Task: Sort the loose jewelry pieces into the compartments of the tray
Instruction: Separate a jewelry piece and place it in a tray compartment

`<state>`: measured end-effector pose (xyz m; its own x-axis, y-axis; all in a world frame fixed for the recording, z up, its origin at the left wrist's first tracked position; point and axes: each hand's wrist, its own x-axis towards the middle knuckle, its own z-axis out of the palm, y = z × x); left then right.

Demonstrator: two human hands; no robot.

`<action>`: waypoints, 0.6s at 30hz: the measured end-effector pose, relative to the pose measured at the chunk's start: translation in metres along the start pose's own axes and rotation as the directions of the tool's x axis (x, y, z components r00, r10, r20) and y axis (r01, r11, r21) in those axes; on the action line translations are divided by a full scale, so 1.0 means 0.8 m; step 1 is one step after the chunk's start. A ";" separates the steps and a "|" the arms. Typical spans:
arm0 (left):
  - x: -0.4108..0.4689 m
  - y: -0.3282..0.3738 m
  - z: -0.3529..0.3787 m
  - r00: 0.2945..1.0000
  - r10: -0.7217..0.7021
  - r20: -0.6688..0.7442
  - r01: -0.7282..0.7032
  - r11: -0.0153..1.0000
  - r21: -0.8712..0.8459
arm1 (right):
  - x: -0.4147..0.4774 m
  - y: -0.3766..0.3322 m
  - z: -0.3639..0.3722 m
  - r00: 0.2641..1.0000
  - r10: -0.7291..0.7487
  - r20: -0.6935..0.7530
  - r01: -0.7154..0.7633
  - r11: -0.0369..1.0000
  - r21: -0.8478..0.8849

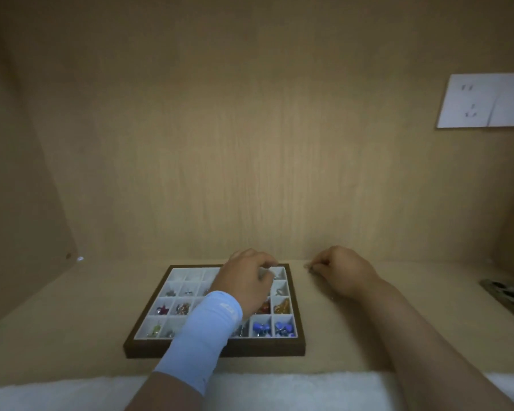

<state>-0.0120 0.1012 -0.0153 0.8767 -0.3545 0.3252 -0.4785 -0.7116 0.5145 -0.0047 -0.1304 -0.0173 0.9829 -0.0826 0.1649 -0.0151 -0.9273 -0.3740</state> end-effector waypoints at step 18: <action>0.059 0.014 0.042 0.996 -0.065 0.058 0.072 0.990 -0.123 | 0.016 0.010 0.007 0.999 -0.021 -0.033 0.028 0.973 0.227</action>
<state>0.0254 0.0563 -0.0209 0.9074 -0.3418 0.2447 -0.4168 -0.6554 0.6299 0.0085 -0.1369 -0.0232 0.9764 -0.0754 0.2025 0.0541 -0.8220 -0.5669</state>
